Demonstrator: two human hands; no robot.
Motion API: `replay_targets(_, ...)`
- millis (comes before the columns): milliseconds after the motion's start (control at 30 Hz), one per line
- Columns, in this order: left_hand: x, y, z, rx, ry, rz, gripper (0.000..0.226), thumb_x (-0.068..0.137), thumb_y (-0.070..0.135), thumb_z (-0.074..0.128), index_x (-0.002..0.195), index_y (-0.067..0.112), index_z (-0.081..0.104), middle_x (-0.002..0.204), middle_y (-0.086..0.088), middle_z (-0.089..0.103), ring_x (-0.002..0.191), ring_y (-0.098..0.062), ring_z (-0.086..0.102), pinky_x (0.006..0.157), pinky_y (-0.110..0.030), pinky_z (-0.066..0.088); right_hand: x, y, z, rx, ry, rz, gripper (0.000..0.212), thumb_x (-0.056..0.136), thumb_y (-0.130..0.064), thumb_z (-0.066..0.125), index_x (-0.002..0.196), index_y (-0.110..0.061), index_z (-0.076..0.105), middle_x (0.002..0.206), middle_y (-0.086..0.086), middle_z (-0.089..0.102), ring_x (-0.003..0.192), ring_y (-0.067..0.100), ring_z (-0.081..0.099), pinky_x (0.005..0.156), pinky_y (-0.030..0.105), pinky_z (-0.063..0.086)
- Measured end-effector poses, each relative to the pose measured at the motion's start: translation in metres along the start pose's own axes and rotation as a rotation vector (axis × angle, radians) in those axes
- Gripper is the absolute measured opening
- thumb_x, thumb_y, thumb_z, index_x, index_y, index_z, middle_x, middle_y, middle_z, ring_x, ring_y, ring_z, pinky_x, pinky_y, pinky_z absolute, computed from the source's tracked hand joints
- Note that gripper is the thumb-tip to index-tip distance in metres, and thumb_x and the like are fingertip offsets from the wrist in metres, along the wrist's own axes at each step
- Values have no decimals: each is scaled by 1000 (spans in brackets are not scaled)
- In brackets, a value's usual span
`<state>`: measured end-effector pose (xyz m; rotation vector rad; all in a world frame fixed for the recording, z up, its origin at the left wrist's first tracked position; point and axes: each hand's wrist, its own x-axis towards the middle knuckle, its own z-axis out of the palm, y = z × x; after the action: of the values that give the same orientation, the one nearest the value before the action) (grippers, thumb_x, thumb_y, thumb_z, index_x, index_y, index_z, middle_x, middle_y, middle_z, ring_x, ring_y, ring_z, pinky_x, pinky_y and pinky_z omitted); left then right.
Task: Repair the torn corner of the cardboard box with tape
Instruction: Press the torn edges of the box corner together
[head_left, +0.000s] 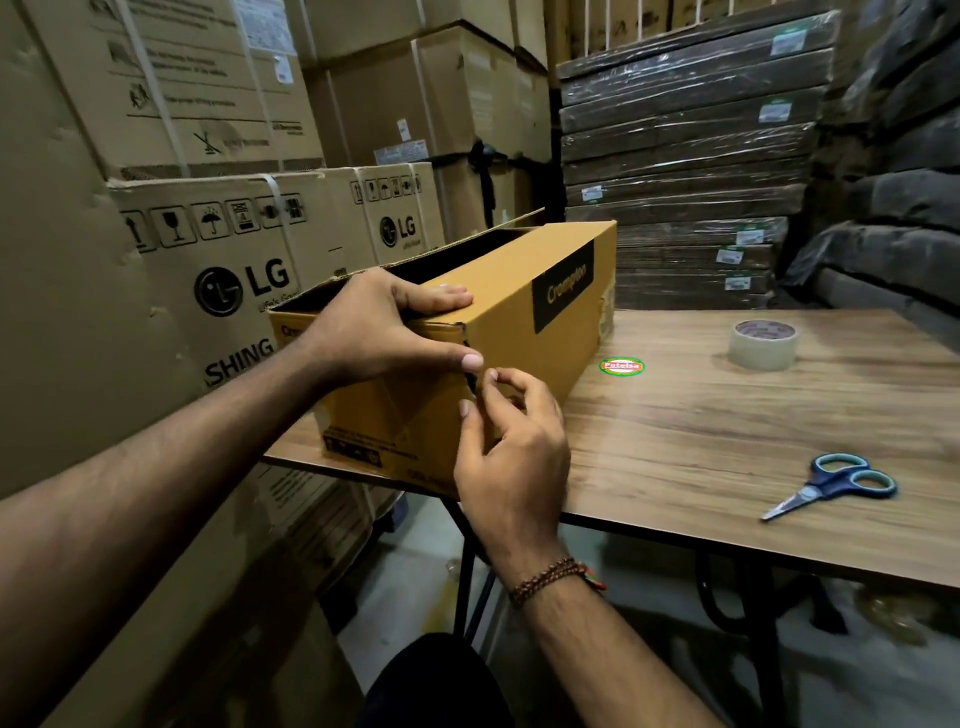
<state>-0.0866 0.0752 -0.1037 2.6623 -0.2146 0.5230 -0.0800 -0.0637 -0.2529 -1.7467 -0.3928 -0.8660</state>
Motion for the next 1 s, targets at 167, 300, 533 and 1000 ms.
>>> replay_targets(167,-4,1,2,-19,27,-22,75,64,63,80,133,34,69,137,23,59,125,5,49,98,-26,42,11,5,-27,-5,-25,47,35,97,-35,68,130,-24,73,125,-8,67,115,13,63,95,36,58)
replay_targets(300,-6,4,6,-136,131,-8,57,87,63,62,123,21,76,129,7,70,120,-8,62,96,-33,49,21,3,-38,-37,-20,54,25,96,-33,68,118,-23,74,115,-4,70,105,20,66,87,44,59)
replay_targets(533,-2,31,23,-170,393,50,52,99,58,54,116,15,78,120,-5,75,110,-11,64,83,-29,52,20,-7,-54,-124,-72,27,13,95,-30,69,105,-25,75,107,-5,69,98,20,65,81,42,60)
replay_targets(1000,68,114,120,-128,423,360,27,90,30,67,110,22,82,108,4,80,98,-15,74,90,-34,59,130,87,-122,-456,-282,273,18,91,-26,66,98,-21,82,100,2,84,98,25,77,90,37,61)
